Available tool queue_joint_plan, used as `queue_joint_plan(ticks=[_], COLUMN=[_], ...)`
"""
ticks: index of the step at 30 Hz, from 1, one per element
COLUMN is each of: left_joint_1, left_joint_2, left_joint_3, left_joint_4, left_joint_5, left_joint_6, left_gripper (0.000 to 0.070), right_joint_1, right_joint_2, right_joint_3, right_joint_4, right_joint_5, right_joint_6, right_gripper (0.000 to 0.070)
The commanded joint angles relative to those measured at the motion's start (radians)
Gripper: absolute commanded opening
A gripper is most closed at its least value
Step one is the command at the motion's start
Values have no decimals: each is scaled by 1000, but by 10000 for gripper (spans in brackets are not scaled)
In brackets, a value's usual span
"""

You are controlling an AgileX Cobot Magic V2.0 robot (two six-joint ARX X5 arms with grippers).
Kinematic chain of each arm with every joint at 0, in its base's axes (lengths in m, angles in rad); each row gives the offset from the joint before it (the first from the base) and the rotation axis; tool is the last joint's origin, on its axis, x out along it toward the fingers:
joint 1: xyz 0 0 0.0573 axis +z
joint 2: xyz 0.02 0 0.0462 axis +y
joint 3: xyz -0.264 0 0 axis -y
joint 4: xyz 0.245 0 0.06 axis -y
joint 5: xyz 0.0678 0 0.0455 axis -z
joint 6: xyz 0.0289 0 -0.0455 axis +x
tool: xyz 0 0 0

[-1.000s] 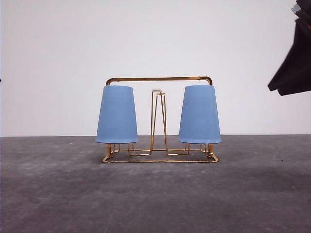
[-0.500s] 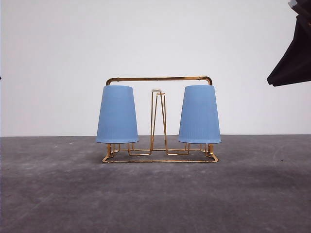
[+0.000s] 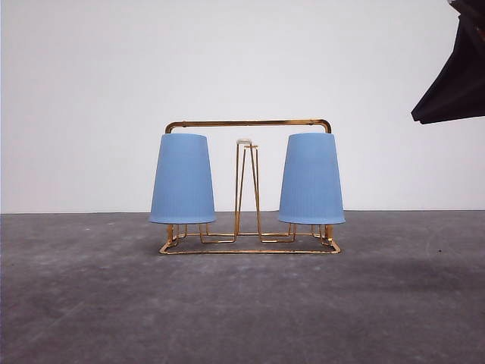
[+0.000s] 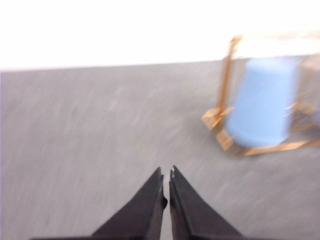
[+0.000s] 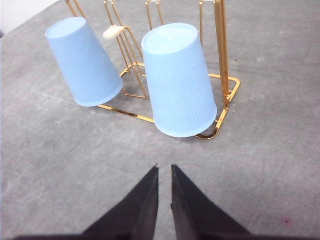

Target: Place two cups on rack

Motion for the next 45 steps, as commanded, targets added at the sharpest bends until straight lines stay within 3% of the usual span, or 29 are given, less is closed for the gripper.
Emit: queue_joint_plan(ticks=[1, 8, 25, 27, 30, 33, 39, 45], left_joint_1=[16, 74, 75, 75, 75, 75, 75, 75], left_joint_2=[-18, -55, -53, -53, -53, -53, -53, -53], left_joint_3=[-40, -83, -83, -83, -83, -83, -83, -83], left_joint_4=[39, 24, 23, 23, 23, 23, 23, 23], left_joint_5=[-4, -22, -22, -22, -22, -22, -21, -22], left_joint_6=[-19, -26, -27, -27, -27, -27, -27, -27], left_gripper=[0, 0, 0, 0, 0, 0, 0, 0], right_joint_1=[4, 4, 4, 4, -6, -52, -227, -326], right_joint_2=[5, 5, 5, 5, -24, -132, -444, -648], right_joint_3=[9, 9, 9, 9, 6, -51, -272, -398], right_joint_4=[11, 14, 19, 17, -27, -73, -56, -50], right_joint_5=[0, 0, 0, 1, 30, 96, 238, 237], right_joint_6=[3, 3, -1, -39, -163, -200, -163, -146], right_gripper=[43, 43, 43, 43, 43, 43, 43, 43])
